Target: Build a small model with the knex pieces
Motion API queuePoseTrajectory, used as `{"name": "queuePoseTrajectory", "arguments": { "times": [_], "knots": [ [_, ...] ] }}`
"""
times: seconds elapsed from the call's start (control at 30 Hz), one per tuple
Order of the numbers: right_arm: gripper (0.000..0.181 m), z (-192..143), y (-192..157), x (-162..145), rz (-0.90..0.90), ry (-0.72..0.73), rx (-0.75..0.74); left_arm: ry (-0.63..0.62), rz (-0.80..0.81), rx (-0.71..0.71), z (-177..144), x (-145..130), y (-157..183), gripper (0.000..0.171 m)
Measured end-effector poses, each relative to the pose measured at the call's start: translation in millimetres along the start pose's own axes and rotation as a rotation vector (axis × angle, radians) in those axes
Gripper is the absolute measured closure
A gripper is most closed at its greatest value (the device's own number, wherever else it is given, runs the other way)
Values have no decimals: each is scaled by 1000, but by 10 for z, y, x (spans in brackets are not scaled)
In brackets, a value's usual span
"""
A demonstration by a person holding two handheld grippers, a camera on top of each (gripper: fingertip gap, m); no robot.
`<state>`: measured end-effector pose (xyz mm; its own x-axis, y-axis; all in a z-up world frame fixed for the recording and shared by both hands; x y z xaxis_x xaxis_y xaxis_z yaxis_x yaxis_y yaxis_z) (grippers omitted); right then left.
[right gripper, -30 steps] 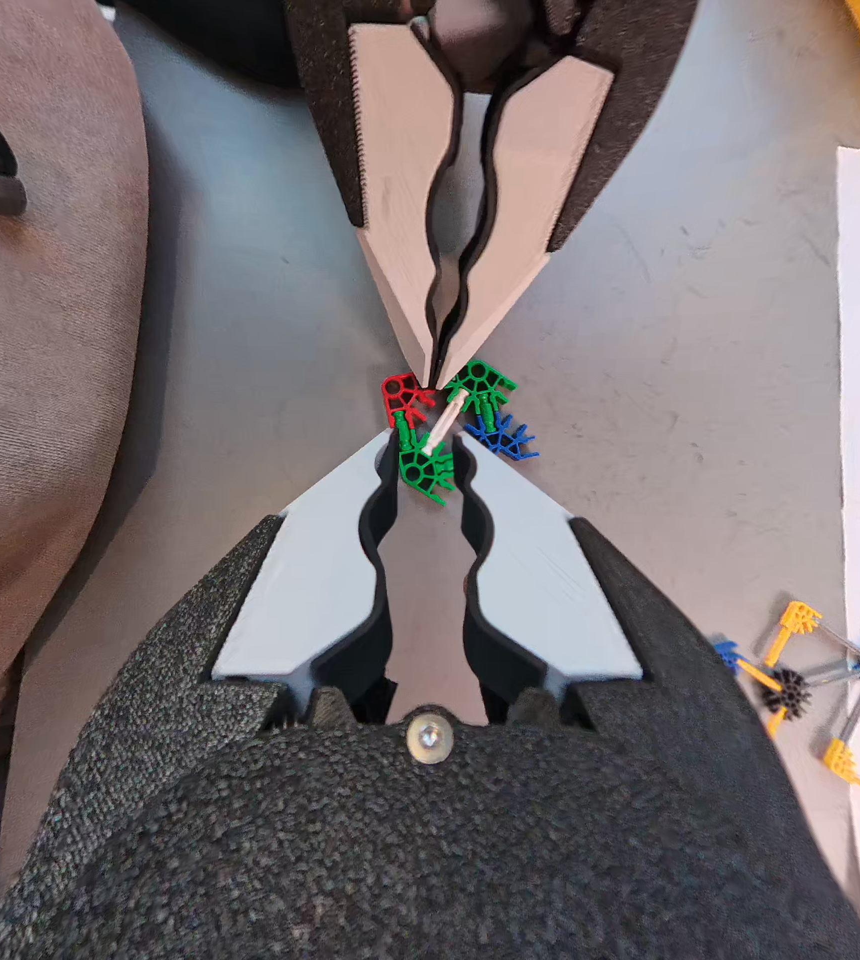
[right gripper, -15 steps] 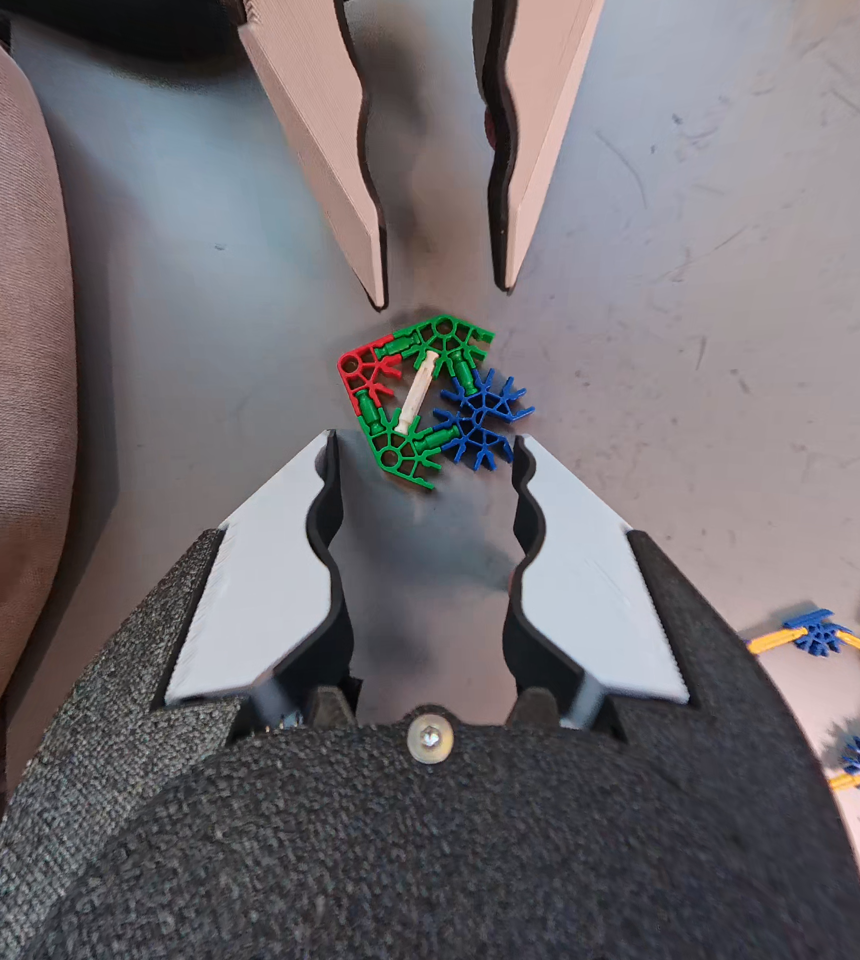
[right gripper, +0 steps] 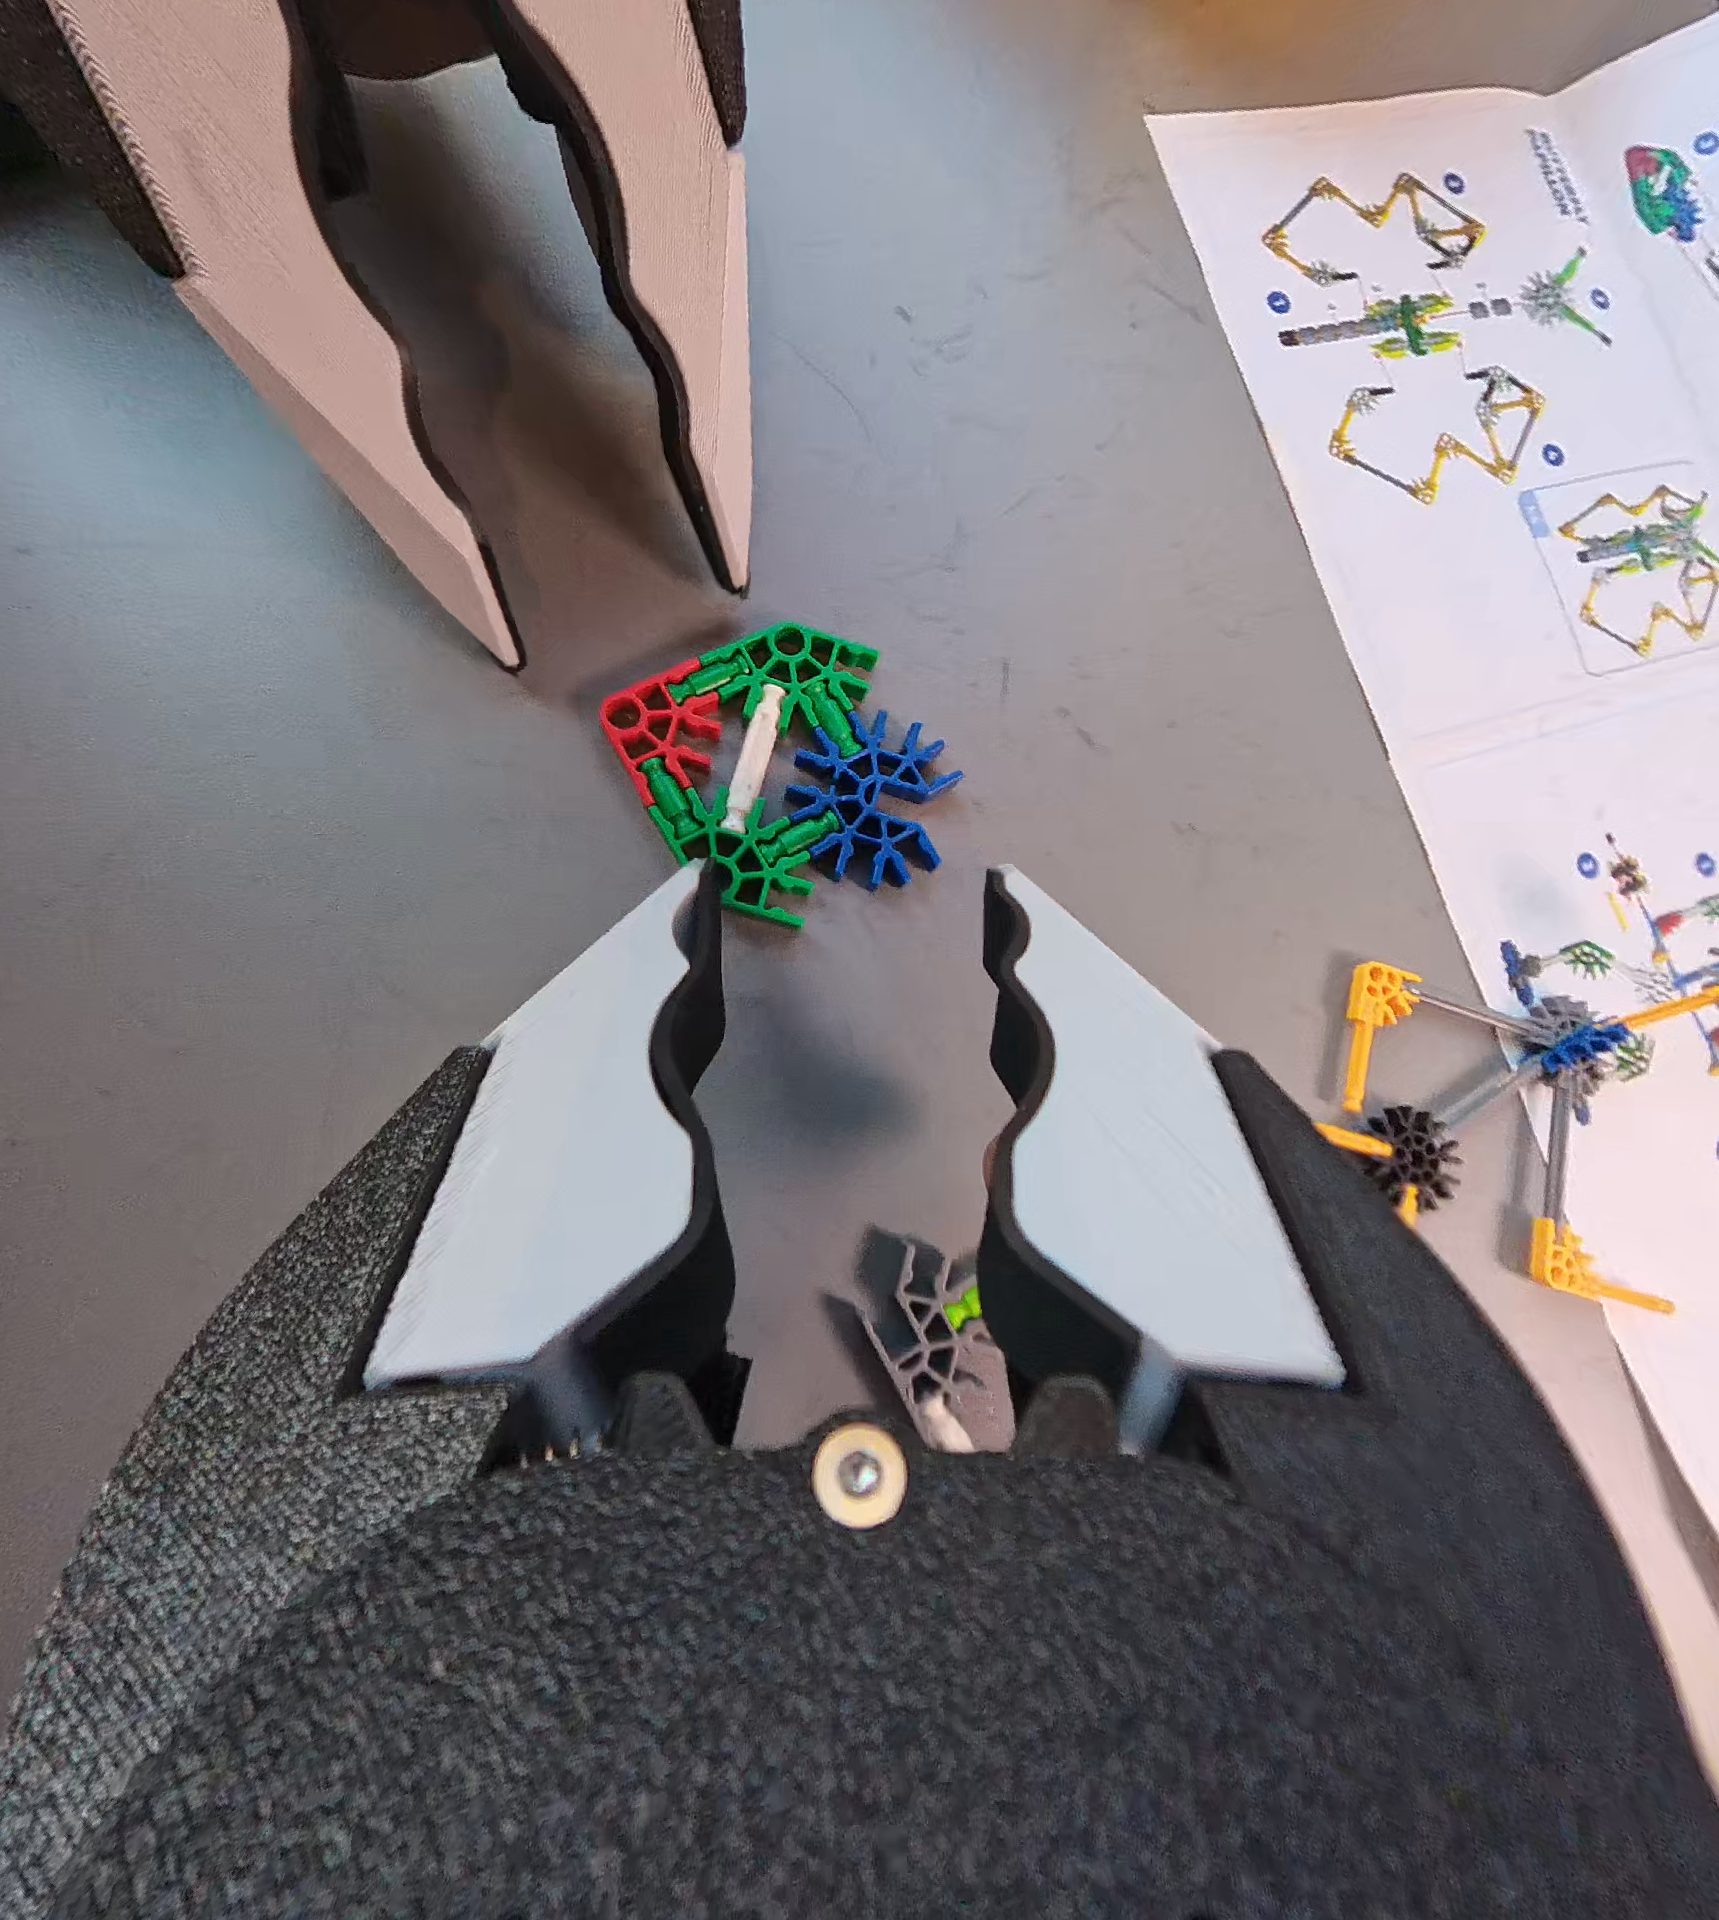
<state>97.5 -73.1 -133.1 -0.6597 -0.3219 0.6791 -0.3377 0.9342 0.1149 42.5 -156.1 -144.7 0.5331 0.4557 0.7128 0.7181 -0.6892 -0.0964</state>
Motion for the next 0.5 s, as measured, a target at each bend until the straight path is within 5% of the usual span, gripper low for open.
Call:
{"name": "queuePoseTrajectory", "arguments": {
  "times": [0.23,0.5],
  "knots": [
    [130,-176,226,37,132,123,-28,31,-74,29,129,153,-69,97],
    [133,-353,609,113,267,324,-139,-8,55,-40,174,114,-221,117]
  ]
}}
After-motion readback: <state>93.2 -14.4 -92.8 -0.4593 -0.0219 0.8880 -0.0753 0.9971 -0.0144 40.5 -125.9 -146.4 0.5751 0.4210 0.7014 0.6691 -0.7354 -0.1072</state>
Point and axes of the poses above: each gripper's, where its closed fingertips meet, z out along the fingers, x out of its top, y = z × x across the jaws, the point moved 3 cm from there along -z, back along the fingers, and after that the axes turned 6 degrees about z, right-handed, at the moved point
